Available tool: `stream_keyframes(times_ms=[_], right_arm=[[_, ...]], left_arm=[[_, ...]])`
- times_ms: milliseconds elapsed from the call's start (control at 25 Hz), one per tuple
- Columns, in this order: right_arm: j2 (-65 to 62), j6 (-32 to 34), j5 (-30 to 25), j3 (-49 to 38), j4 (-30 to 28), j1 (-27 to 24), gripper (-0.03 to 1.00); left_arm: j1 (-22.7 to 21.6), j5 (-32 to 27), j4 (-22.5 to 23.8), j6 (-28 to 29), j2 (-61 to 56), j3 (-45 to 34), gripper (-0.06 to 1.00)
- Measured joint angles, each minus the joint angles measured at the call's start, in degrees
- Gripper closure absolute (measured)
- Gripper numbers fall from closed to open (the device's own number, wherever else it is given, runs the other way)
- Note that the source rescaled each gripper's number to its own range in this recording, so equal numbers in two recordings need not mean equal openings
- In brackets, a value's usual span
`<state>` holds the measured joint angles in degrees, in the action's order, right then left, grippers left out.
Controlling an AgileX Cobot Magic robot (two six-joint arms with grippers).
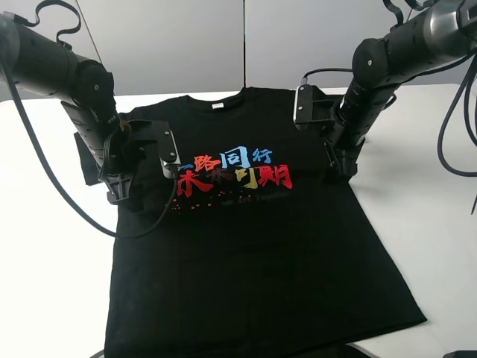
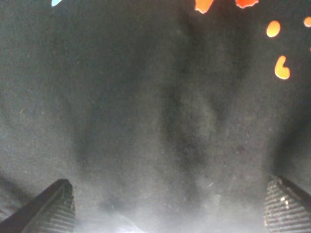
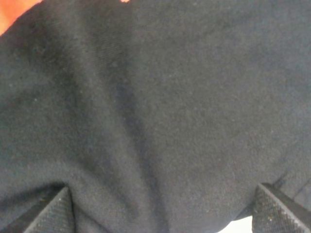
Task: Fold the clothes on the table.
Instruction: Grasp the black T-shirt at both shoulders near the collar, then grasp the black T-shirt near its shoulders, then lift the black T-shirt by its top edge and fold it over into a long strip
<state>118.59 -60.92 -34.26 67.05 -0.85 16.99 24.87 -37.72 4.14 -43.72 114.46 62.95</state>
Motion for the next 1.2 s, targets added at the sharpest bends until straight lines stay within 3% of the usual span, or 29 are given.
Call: stream_keyframes(times_ms=[920,1040,1200], right_arm=[[0.99,-0.1,-0.51,0.68,2.12,0.0,0.16],[0.99,-0.1,-0.51,0.68,2.32,0.0,0.16],[0.99,-0.1,-0.51,0.68,2.73,0.0,0.16]], left_arm=[[0.0,-1.24,0.11,0.1,1.24,0.1,-0.05],[0.0,-1.24,1.37,0.1,1.61,0.1,0.07],[0.0,-1.24,2.55,0.1,1.61,0.1,0.34]])
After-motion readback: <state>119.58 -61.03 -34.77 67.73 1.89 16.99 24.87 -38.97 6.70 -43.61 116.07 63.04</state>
